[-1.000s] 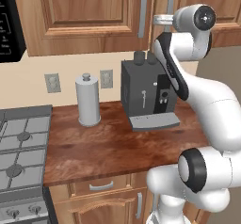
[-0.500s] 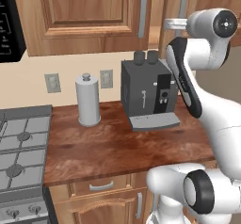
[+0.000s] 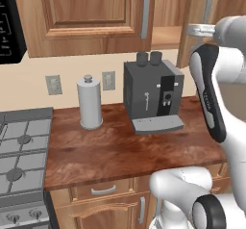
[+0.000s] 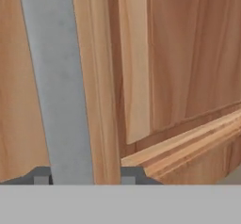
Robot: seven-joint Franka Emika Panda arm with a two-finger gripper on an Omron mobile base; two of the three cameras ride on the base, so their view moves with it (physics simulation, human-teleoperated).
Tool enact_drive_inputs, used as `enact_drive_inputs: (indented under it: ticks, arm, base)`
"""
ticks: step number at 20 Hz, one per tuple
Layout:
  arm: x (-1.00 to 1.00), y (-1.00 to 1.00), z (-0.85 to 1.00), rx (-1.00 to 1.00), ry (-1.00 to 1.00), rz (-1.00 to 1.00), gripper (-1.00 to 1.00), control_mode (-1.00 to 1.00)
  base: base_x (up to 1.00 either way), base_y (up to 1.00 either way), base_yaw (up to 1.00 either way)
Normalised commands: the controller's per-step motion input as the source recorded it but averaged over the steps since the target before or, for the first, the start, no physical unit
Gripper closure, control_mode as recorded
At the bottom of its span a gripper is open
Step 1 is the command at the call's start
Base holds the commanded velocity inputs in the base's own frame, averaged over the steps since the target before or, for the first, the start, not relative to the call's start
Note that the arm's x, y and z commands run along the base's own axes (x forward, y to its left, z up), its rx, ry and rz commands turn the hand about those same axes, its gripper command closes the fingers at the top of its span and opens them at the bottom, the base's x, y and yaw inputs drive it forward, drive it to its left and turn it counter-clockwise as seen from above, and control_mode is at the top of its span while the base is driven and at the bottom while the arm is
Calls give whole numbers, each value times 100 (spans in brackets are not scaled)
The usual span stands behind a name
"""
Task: Open the cabinet. Pick the sponge and place it next to the sink. Then close the cabinet.
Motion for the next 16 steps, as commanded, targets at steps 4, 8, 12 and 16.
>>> enact_drive_inputs:
  ticks: [4, 8, 12, 16]
  arm:
    - [-88, -90, 0, 3, 0, 0, 100, -100]
    - [-89, -92, 0, 3, 0, 0, 100, -100]
    - [-88, -90, 0, 3, 0, 0, 100, -100]
    - [-74, -76, 0, 1, 0, 0, 100, -100]
  base:
    - [0, 0, 0]
    - [0, 0, 0]
    - [0, 0, 0]
    - [0, 0, 0]
